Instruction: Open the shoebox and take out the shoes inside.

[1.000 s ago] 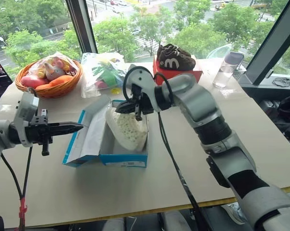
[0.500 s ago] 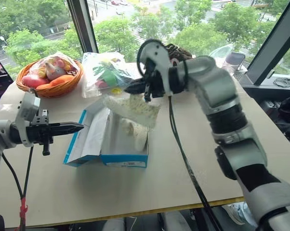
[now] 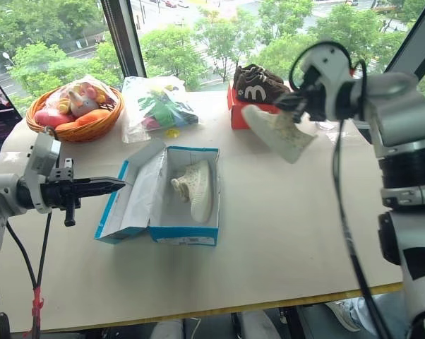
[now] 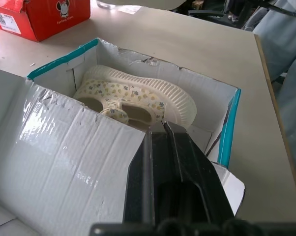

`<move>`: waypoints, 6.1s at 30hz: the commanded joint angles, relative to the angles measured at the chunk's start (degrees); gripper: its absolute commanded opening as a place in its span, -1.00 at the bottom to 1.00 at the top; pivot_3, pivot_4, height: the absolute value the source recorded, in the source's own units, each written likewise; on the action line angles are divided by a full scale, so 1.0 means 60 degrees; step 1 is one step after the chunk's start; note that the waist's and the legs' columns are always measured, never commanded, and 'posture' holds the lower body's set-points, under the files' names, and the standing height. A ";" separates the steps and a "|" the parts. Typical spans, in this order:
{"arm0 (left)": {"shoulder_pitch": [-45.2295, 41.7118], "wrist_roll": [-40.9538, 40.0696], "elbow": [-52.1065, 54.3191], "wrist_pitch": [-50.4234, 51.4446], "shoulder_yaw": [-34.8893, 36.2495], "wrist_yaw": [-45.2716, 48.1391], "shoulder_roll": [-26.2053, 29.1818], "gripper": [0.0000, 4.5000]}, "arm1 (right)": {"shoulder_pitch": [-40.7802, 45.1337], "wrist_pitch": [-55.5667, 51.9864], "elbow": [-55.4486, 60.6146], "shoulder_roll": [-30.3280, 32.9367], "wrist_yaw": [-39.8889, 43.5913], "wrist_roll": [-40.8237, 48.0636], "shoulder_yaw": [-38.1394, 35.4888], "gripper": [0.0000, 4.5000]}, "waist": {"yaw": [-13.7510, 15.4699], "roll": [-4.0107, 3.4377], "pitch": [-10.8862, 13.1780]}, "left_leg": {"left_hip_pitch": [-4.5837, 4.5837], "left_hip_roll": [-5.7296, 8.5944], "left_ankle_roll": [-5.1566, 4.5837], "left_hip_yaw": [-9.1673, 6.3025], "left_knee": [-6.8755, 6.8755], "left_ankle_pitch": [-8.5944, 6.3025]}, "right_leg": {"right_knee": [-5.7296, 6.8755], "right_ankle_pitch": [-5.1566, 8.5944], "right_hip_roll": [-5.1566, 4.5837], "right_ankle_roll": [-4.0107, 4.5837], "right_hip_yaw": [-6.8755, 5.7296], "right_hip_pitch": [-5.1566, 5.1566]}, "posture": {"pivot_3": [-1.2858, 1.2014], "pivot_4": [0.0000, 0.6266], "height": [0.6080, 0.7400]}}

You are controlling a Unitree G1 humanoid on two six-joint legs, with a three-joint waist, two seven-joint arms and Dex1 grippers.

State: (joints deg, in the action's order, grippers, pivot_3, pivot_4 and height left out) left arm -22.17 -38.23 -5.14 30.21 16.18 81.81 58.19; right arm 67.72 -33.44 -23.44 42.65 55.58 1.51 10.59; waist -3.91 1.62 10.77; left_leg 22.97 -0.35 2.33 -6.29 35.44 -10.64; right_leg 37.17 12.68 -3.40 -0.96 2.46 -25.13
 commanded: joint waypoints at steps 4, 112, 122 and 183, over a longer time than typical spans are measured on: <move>-0.0242 -0.0073 0.0222 -0.0088 0.0099 -0.0022 -0.0017 -1.00 | -0.1593 0.2066 -0.0784 0.0399 -0.0906 -0.1684 0.0834 -0.99 | -0.0096 -0.0004 0.0002 | -0.0007 -0.0001 -0.0002 0.0012 -0.0001 -0.0001 | 0.0004 0.0000 0.0003 0.0001 0.0015 -0.0002 | 0.03 -0.52 1.00; 0.0419 -0.0850 0.1137 0.0288 0.0677 -0.0871 -0.0755 -1.00 | 0.2640 0.5856 -0.5856 -0.6175 0.0765 -0.3633 0.3177 -0.72 | -0.0062 -0.0011 0.0011 | -0.0125 -0.0048 -0.0028 0.0025 0.0056 -0.0020 | 0.0059 0.0023 0.0052 -0.0021 0.0021 0.0101 | 0.03 -0.52 1.00; 0.0332 -0.0817 0.1081 0.0272 0.0611 -0.0915 -0.0789 -1.00 | 0.2682 0.6731 -0.5748 -0.5921 0.1192 -0.4242 0.3555 0.22 | -0.0048 -0.0011 0.0012 | -0.0121 -0.0049 -0.0027 0.0025 0.0054 -0.0021 | 0.0055 0.0024 0.0052 -0.0021 0.0020 0.0098 | 0.03 -0.52 1.00; 0.0201 -0.0359 0.0777 -0.0393 0.0326 -0.1057 -0.1080 -1.00 | 0.2989 0.4197 -0.5854 -0.5973 0.0650 -0.2040 0.0344 -0.93 | -0.0063 -0.0011 0.0016 | -0.0110 -0.0052 -0.0022 0.0025 0.0033 -0.0025 | 0.0042 0.0025 0.0053 -0.0014 0.0020 0.0086 | 0.03 -0.52 1.00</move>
State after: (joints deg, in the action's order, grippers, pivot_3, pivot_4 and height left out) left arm -19.87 -40.43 -0.85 28.80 17.53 75.49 51.56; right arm 82.37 -6.88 -63.15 6.15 58.85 -13.69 15.14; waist -4.29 1.55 10.87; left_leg 22.33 -0.66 2.19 -6.14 35.64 -10.80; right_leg 37.42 12.82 -3.09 -1.05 2.58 -24.64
